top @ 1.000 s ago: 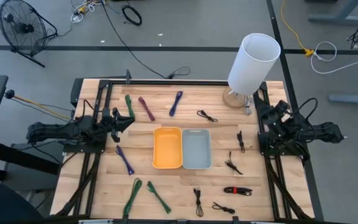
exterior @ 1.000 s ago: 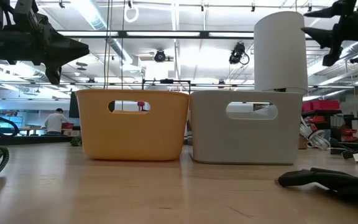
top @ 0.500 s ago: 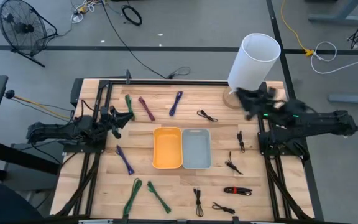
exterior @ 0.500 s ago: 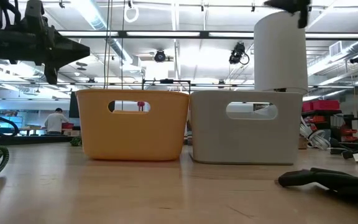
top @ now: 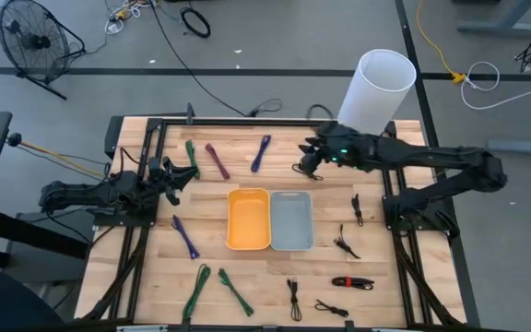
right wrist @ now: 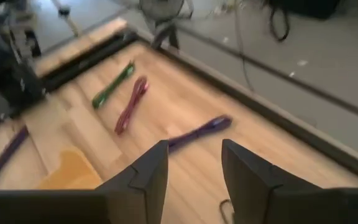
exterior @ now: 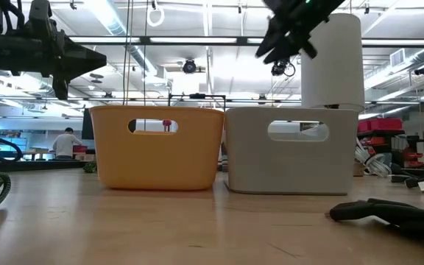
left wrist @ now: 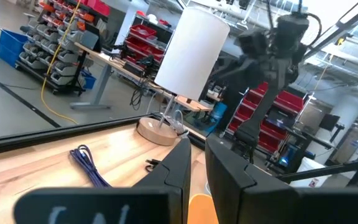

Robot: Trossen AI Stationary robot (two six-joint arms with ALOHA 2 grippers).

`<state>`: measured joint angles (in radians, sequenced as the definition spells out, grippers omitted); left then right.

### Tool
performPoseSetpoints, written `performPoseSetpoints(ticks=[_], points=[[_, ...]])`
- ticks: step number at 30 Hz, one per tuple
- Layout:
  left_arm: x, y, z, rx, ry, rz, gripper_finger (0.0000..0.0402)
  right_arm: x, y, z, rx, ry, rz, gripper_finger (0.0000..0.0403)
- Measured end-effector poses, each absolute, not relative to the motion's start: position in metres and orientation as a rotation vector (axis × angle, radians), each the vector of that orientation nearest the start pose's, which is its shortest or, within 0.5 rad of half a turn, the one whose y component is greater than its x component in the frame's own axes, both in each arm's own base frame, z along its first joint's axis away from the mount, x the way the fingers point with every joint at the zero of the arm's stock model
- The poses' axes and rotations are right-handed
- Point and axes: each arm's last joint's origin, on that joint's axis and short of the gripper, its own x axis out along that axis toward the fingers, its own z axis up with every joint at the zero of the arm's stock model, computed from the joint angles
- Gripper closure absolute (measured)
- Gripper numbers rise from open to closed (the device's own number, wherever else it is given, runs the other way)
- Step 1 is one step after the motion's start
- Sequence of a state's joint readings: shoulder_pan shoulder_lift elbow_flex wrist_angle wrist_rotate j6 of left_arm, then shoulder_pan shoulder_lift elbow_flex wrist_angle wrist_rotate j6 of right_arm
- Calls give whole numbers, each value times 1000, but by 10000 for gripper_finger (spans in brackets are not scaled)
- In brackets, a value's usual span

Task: Pick & Place USB Port
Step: Put the black charger cable into the yellow bin

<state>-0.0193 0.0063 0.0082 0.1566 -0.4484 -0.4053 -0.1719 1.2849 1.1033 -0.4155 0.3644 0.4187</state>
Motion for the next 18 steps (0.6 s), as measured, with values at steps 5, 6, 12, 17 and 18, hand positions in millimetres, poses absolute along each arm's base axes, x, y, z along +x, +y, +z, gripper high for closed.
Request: performPoseSetpoints(ticks=[5, 6, 12, 17, 18], points=[[94, 9, 181, -433, -232, 335, 351, 283, -71, 299, 333, 600, -648, 250], [95, 9, 181, -432, -228, 319, 351, 283, -74, 294, 331, 635, -660, 250], [95, 7, 182, -432, -235, 261, 351, 278, -92, 263, 439, 867, -700, 241], [95, 7, 184, -426, -246, 259, 351, 285, -97, 238, 400, 1014, -692, 231], [94, 7, 184, -426, -249, 259, 351, 287, -97, 235, 401, 1024, -690, 228]])
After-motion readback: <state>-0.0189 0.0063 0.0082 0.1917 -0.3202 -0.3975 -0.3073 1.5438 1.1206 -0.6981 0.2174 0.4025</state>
